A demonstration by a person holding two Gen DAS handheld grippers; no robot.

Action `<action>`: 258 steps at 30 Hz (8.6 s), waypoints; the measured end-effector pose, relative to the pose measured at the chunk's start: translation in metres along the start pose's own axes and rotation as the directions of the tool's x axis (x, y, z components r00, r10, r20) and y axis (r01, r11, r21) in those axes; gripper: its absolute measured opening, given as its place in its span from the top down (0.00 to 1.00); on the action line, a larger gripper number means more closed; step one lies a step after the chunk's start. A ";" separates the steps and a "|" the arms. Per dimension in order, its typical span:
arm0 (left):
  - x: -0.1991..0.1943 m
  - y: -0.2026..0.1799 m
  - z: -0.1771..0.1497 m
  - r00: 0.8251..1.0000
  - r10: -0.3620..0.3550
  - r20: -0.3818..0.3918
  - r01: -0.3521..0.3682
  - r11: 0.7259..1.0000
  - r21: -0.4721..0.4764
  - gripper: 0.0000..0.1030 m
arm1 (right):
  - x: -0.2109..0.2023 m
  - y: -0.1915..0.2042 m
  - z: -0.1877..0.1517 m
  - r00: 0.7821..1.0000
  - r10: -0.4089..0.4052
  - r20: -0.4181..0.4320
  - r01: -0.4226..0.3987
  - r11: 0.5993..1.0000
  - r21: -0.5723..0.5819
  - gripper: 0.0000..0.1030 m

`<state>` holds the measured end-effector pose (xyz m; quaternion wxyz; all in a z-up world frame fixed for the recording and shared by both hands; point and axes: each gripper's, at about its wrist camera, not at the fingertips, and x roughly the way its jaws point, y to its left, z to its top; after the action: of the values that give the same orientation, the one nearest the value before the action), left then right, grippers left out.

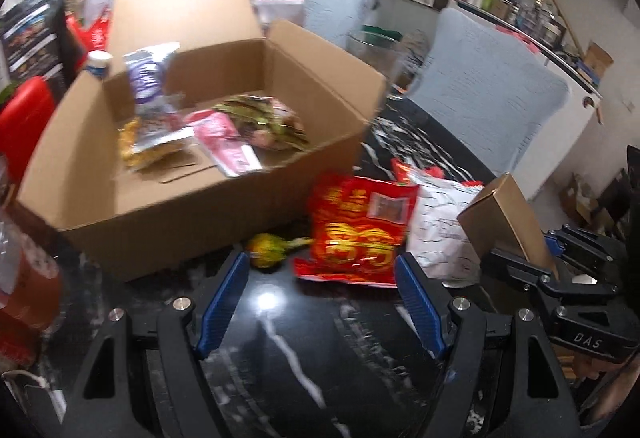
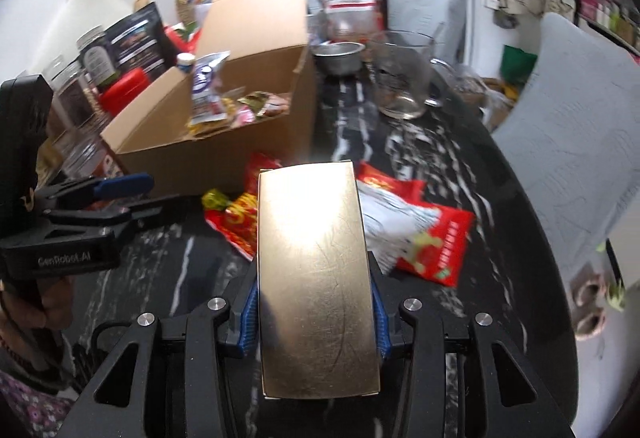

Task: Organize snacks
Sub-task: 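Grasp the gold paper box with the right tool while the left tool grasps the red printed bag, then carry the red bag with the left tool while the right tool carries the gold box, then lower the red bag into the box with the left tool while the right tool places the gold box in, then open both tools and withdraw them from the box toward the white croissant-print bag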

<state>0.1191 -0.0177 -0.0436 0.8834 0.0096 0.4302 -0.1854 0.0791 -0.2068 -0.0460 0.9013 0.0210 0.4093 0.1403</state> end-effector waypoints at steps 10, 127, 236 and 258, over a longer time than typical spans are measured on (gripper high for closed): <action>0.048 -0.023 0.008 0.995 0.020 -0.099 -0.013 0.998 0.068 0.27 | -0.006 -0.028 -0.011 1.000 -0.015 0.003 0.015 0.997 0.070 0.57; -0.038 0.030 -0.044 0.998 0.041 -0.037 -0.042 0.999 -0.024 0.40 | 0.022 0.059 -0.018 0.966 0.255 -0.047 -0.254 0.967 0.032 0.58; -0.061 0.077 0.042 0.927 0.337 0.162 -0.318 0.939 -0.133 0.37 | 0.021 0.095 0.097 0.977 0.152 0.151 -0.132 0.982 -0.136 0.55; -0.119 0.009 0.010 0.940 0.229 0.254 -0.224 0.973 -0.047 0.37 | -0.075 0.078 0.038 0.961 0.064 0.269 -0.051 0.997 -0.053 0.48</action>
<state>0.0630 0.0270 0.0525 0.9474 0.0272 0.3092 -0.0786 0.0420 -0.1490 0.0465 0.9445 0.0315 0.2784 0.1714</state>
